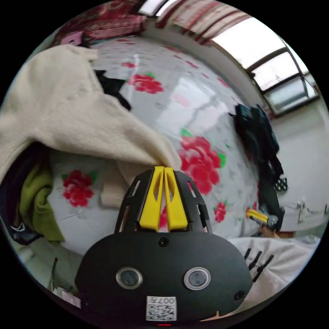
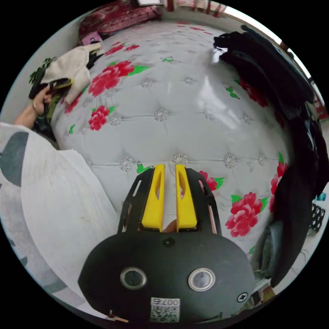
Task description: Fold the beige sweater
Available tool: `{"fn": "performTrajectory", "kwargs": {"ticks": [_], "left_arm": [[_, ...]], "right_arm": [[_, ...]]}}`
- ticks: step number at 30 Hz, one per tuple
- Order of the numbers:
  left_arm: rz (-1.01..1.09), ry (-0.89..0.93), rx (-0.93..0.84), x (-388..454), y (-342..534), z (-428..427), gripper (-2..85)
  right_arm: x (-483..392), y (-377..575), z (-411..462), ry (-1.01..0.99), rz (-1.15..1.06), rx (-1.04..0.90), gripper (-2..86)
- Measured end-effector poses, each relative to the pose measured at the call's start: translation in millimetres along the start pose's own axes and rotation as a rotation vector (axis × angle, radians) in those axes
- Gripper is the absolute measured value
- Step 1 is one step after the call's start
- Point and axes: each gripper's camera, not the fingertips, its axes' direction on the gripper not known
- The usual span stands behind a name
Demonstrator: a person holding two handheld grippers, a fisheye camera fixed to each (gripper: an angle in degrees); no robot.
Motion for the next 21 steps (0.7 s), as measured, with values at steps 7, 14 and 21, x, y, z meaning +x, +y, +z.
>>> {"fn": "performTrajectory", "kwargs": {"ticks": [7,14,21], "left_arm": [[0.704,0.357,-0.05,265.7,86.8,3.1,-0.8],[0.242,0.004,0.052,178.7,52.4,-4.8,8.6],[0.025,-0.352,-0.227,68.0,12.0,55.2,12.8]], "right_arm": [[27.6,18.3,-41.5,-0.191,0.06,0.278,4.7],[44.1,71.9,-62.9,-0.243,0.053,0.39,5.9],[62.5,118.4,-40.0,-0.264,0.152,0.315,7.0]]}}
